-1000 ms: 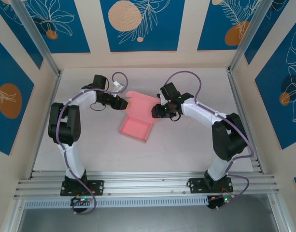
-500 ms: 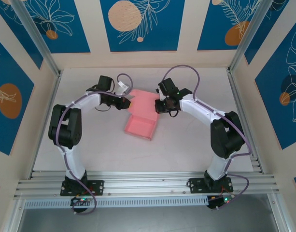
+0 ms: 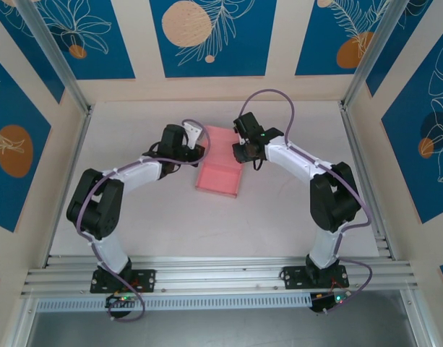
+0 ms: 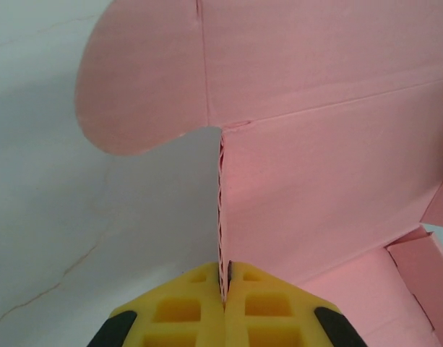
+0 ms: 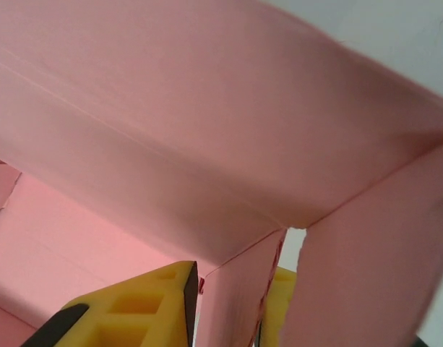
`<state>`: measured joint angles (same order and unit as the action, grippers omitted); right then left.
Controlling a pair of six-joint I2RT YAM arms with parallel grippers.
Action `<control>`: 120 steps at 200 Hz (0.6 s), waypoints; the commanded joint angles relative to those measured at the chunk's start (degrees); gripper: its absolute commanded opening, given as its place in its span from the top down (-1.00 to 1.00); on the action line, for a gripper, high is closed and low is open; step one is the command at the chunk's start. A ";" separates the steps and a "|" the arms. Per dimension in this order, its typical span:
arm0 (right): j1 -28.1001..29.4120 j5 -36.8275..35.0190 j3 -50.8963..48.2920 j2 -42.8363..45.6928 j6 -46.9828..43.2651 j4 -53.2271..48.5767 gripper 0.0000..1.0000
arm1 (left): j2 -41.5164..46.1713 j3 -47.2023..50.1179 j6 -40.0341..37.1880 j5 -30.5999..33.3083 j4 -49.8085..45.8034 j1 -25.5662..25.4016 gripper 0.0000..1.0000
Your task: Fold the paper box
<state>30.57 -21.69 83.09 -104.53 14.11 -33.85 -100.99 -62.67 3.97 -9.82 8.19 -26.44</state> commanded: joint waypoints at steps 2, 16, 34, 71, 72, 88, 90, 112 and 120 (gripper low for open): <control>0.31 -0.40 2.68 -1.03 -0.50 1.31 0.39 | 1.89 1.78 4.00 7.20 7.16 -1.32 1.00; 0.21 -0.62 3.58 -1.25 -0.49 1.24 0.32 | 2.05 2.48 4.62 8.69 8.09 -1.47 1.00; -0.23 -0.30 4.85 -1.59 -0.64 0.92 0.29 | 2.37 3.07 4.30 9.67 9.11 -1.67 1.00; -1.12 1.58 7.48 -3.01 -0.76 0.56 0.29 | 2.37 3.96 3.73 9.72 10.88 -1.68 1.00; -1.17 1.62 7.59 -3.07 -0.75 0.50 0.29 | 2.33 3.96 3.70 9.77 10.88 -1.64 1.00; -1.17 1.54 8.84 -3.86 -0.79 -0.14 0.29 | 2.01 4.16 3.76 10.34 10.86 -1.65 1.00; -1.20 1.52 9.06 -3.95 -0.78 -0.27 0.29 | 1.96 4.14 3.83 10.46 10.88 -1.66 1.00; -1.27 0.65 10.31 -4.58 -0.76 -1.16 0.28 | 2.06 4.89 4.30 11.22 11.95 -1.65 1.00; -1.30 0.44 10.58 -4.70 -0.74 -1.32 0.28 | 2.06 5.09 4.50 11.54 12.23 -1.71 1.00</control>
<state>29.50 -21.26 91.31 -108.25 13.85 -33.93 -100.55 -58.89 7.25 -0.05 17.69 -27.53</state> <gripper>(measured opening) 0.358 0.039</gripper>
